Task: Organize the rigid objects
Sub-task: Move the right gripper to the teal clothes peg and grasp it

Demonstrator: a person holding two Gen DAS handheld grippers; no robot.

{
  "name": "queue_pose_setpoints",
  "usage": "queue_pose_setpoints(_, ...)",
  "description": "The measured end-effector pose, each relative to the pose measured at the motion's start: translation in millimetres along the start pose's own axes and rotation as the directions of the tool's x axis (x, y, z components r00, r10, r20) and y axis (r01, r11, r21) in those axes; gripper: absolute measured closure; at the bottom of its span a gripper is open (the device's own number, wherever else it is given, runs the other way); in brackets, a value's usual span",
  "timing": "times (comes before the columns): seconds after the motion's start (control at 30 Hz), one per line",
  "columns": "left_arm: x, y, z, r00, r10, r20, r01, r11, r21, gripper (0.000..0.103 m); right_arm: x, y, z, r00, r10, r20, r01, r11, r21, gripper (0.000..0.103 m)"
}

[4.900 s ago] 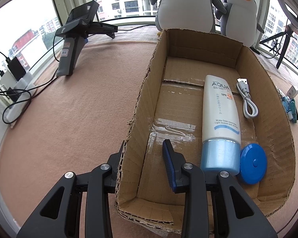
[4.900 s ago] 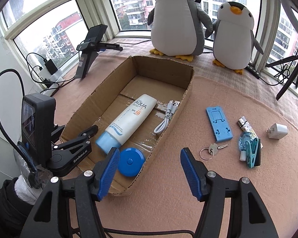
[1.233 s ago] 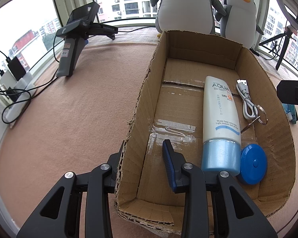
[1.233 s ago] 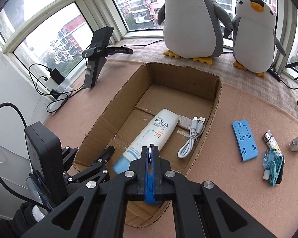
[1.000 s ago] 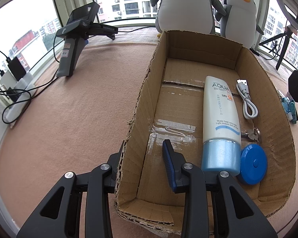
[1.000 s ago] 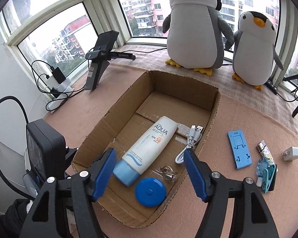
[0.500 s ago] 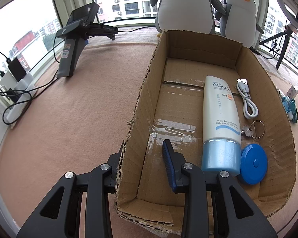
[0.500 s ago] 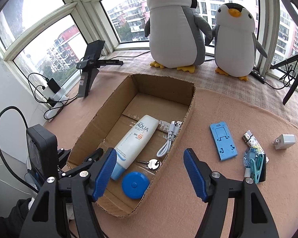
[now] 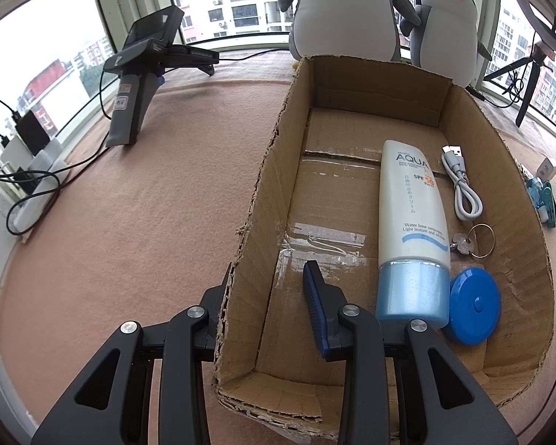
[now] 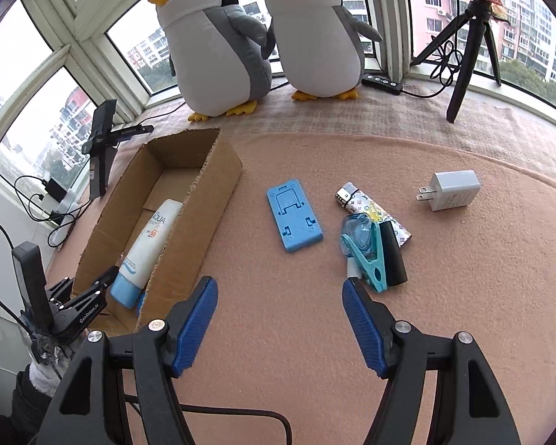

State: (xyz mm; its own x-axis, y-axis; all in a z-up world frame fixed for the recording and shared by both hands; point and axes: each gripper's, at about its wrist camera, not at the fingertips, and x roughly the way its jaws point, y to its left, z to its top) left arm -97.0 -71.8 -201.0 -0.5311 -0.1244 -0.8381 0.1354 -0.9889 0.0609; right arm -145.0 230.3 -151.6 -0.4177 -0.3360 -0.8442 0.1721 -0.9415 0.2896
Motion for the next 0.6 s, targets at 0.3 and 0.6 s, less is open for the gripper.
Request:
queue_pose_setpoints(0.3, 0, 1, 0, 1.0, 0.001, 0.0, -0.001, 1.0, 0.0, 0.071, 22, -28, -2, 0.999, 0.009, -0.053, -0.006, 0.999, 0.049, 0.044)
queue_pose_setpoints(0.6, 0, 1, 0, 1.0, 0.004, 0.001, -0.004, 1.0, 0.002, 0.071, 41, -42, 4, 0.997, -0.028, -0.073, 0.031, 0.998, 0.052, 0.048)
